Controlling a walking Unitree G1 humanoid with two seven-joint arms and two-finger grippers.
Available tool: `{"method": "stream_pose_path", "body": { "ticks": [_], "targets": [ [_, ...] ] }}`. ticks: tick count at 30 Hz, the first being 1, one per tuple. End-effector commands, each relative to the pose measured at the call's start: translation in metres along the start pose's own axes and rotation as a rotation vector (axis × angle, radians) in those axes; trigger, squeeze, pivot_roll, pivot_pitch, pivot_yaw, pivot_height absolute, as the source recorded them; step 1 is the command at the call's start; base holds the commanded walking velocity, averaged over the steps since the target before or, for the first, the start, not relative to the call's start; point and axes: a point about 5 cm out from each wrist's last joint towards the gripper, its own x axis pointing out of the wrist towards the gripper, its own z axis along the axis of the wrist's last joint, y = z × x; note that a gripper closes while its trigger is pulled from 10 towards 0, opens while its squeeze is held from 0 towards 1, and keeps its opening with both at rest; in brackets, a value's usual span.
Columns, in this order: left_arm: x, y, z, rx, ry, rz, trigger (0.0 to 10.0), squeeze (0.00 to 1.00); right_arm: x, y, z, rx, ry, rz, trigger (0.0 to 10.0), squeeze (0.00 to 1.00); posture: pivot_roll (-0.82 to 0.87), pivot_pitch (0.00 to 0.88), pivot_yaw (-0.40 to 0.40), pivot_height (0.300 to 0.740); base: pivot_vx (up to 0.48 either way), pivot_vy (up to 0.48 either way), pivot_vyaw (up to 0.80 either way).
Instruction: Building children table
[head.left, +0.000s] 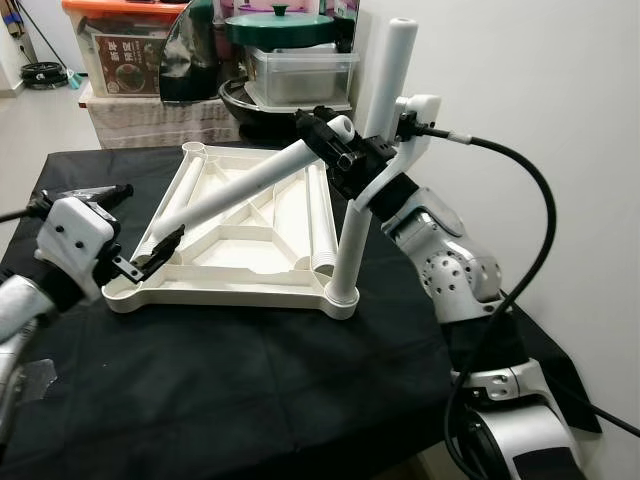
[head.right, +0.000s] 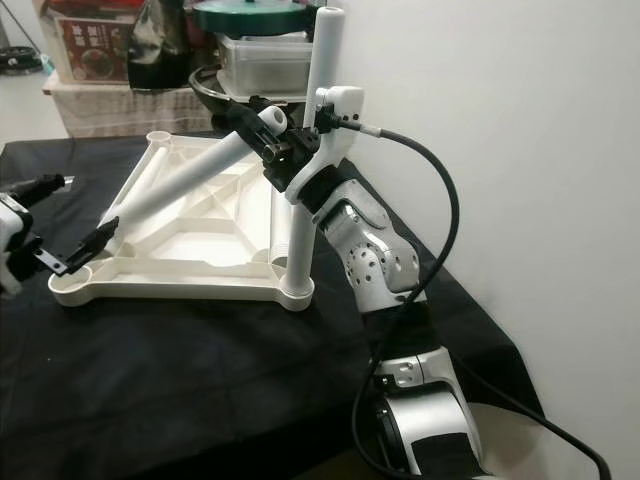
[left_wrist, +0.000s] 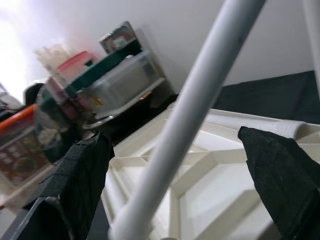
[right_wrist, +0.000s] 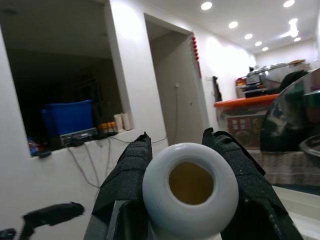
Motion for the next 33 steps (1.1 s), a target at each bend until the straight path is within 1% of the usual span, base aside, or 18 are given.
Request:
{"method": "stream_pose_path", "body": {
  "ticks": [1, 3, 4, 5, 6, 7, 9, 11, 12, 13, 14, 17, 18, 20, 25, 31, 32, 33],
  "targets": [
    [-0.001, 0.000, -0.002, -0.006, 0.017, -0.027, 10.0, 0.00, -0.003, 0.002, -0.001, 0.033, 0.017, 0.021, 0.0, 0.00, 0.08, 0.000, -0.078, 0.740, 0.000, 0.000, 0.00],
    [-0.003, 0.003, -0.006, -0.004, 0.046, -0.039, 10.0, 0.00, -0.004, 0.005, 0.003, 0.043, 0.024, 0.044, 0.0, 0.00, 0.08, 0.000, -0.076, 0.740, 0.000, 0.000, 0.00],
    [-0.004, 0.003, -0.012, -0.003, 0.075, -0.065, 10.0, 0.00, -0.004, 0.009, 0.009, 0.048, 0.018, 0.069, 0.0, 0.00, 0.07, 0.000, -0.073, 0.740, 0.000, 0.000, 0.00],
    [-0.004, 0.003, -0.012, -0.003, 0.075, -0.065, 10.0, 0.00, -0.004, 0.009, 0.009, 0.048, 0.018, 0.069, 0.0, 0.00, 0.07, 0.000, -0.073, 0.740, 0.000, 0.000, 0.00],
    [-0.005, 0.002, -0.017, -0.007, 0.102, -0.094, 10.0, 0.00, -0.004, 0.012, 0.016, 0.054, 0.013, 0.090, 0.0, 0.00, 0.07, 0.000, -0.073, 0.740, 0.000, 0.000, 0.00],
    [-0.005, 0.002, -0.017, -0.007, 0.102, -0.094, 10.0, 0.00, -0.004, 0.012, 0.016, 0.054, 0.013, 0.090, 0.0, 0.00, 0.07, 0.000, -0.073, 0.740, 0.000, 0.000, 0.00],
    [-0.007, 0.002, -0.021, -0.010, 0.132, -0.129, 10.0, 0.00, -0.004, 0.016, 0.024, 0.062, 0.008, 0.114, 0.0, 0.00, 0.07, 0.000, -0.073, 0.740, 0.000, 0.000, 0.00],
    [-0.007, 0.004, -0.023, 0.002, 0.145, -0.132, 10.0, 0.00, -0.005, 0.018, 0.029, 0.061, 0.002, 0.133, 0.0, 0.00, 0.06, 0.000, -0.068, 0.740, 0.000, 0.000, 0.00],
    [-0.006, 0.008, -0.025, 0.018, 0.164, -0.136, 10.0, 0.00, -0.007, 0.024, 0.037, 0.053, -0.009, 0.182, 0.0, 0.00, 0.06, 0.000, -0.067, 0.740, 0.000, 0.000, 0.00],
    [-0.007, 0.010, -0.027, 0.021, 0.177, -0.138, 10.0, 0.00, -0.007, 0.028, 0.041, 0.056, -0.015, 0.210, 0.0, 0.00, 0.06, 0.000, -0.065, 0.740, 0.000, 0.000, 0.00],
    [-0.007, 0.010, -0.027, 0.021, 0.177, -0.138, 10.0, 0.00, -0.007, 0.028, 0.041, 0.056, -0.015, 0.210, 0.0, 0.00, 0.06, 0.000, -0.065, 0.740, 0.000, 0.000, 0.00],
    [-0.008, 0.011, -0.033, 0.025, 0.204, -0.156, 10.0, 0.00, -0.008, 0.037, 0.047, 0.062, -0.027, 0.257, 0.0, 0.00, 0.06, 0.000, -0.065, 0.740, 0.000, 0.000, 0.00],
    [-0.008, 0.011, -0.033, 0.025, 0.204, -0.156, 10.0, 0.00, -0.008, 0.037, 0.047, 0.062, -0.027, 0.257, 0.0, 0.00, 0.06, 0.000, -0.065, 0.740, 0.000, 0.000, 0.00],
    [-0.006, 0.011, -0.037, 0.009, 0.214, -0.159, 10.0, 0.00, -0.008, 0.046, 0.051, 0.072, -0.040, 0.302, 0.0, 0.00, 0.06, 0.000, -0.058, 0.740, 0.000, 0.000, 0.00],
    [0.000, 0.011, -0.043, 0.015, 0.233, -0.176, 10.0, 0.00, -0.009, 0.054, 0.049, 0.094, -0.017, 0.369, 0.0, 0.00, 0.06, 0.000, -0.056, 0.740, 0.000, 0.000, 0.00],
    [0.004, 0.015, -0.046, 0.035, 0.244, -0.175, 10.0, 0.00, -0.011, 0.060, 0.049, 0.106, -0.006, 0.407, 0.0, 0.00, 0.06, 0.000, -0.051, 0.740, 0.000, 0.000, 0.00],
    [0.005, 0.017, -0.048, 0.036, 0.251, -0.183, 10.0, 0.00, -0.013, 0.064, 0.050, 0.115, -0.007, 0.428, 0.0, 0.00, 0.06, 0.000, -0.048, 0.740, 0.000, 0.000, 0.00],
    [0.005, 0.017, -0.048, 0.037, 0.252, -0.186, 8.8, 0.00, -0.013, 0.066, 0.050, 0.117, -0.007, 0.434, 0.0, 0.00, 0.06, 0.000, -0.047, 0.740, 0.000, 0.000, 0.00]
  ]
}}
